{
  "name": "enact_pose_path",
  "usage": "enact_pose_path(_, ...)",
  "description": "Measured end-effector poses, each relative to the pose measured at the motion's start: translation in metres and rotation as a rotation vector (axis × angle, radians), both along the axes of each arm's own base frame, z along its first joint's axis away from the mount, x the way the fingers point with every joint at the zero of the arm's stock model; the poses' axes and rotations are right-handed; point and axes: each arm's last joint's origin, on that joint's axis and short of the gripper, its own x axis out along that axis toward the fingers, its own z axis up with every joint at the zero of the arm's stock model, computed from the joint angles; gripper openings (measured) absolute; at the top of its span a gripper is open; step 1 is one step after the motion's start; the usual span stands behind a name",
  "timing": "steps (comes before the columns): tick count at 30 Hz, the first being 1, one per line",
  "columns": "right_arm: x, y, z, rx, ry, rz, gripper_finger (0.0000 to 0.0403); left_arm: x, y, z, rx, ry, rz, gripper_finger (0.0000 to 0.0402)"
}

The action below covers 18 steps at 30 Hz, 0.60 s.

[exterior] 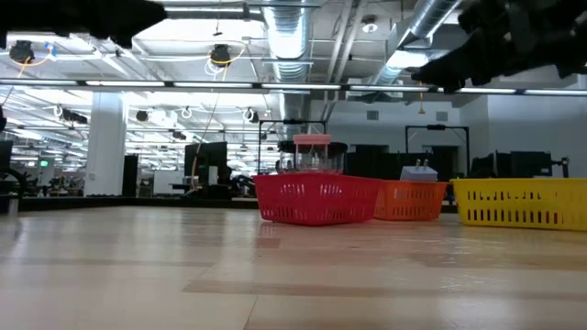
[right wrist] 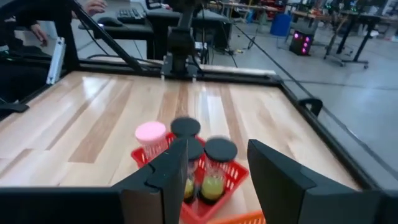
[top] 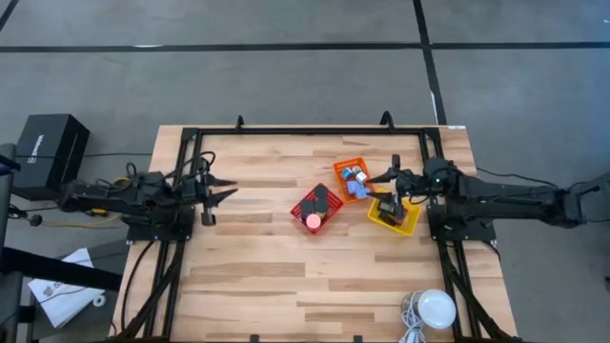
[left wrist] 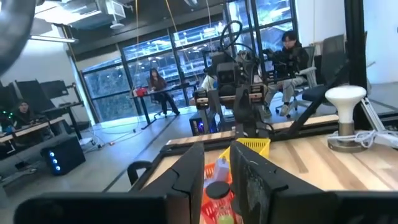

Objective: Pick & Place Office items
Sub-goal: Return to home position

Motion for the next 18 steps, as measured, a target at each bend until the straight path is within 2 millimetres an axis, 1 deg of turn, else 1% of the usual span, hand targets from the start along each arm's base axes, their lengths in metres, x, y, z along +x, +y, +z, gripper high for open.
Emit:
enact_pose_path(3, -0.004, -0.002, -0.016, 0.053, -0.004, -0.027, 0.0159, -0.003, 0.0, -0.013, 0.0, 0.002, 0.0, 0.0067)
enact_pose_path(7, -0.009, -0.002, -0.024, 0.052, -0.048, -0.032, 0.0159, -0.008, 0.001, -0.022, -0.004, -0.043, 0.0, 0.0061)
enact_pose_path(11, -0.016, -0.002, -0.028, 0.032, -0.083, -0.042, 0.0159, -0.011, 0.001, -0.032, -0.009, -0.056, -0.001, 0.0057)
enact_pose_path(18, -0.029, 0.001, -0.054, 0.055, -0.08, -0.053, 0.0159, -0.011, 0.001, -0.046, -0.035, -0.073, -0.003, 0.0053)
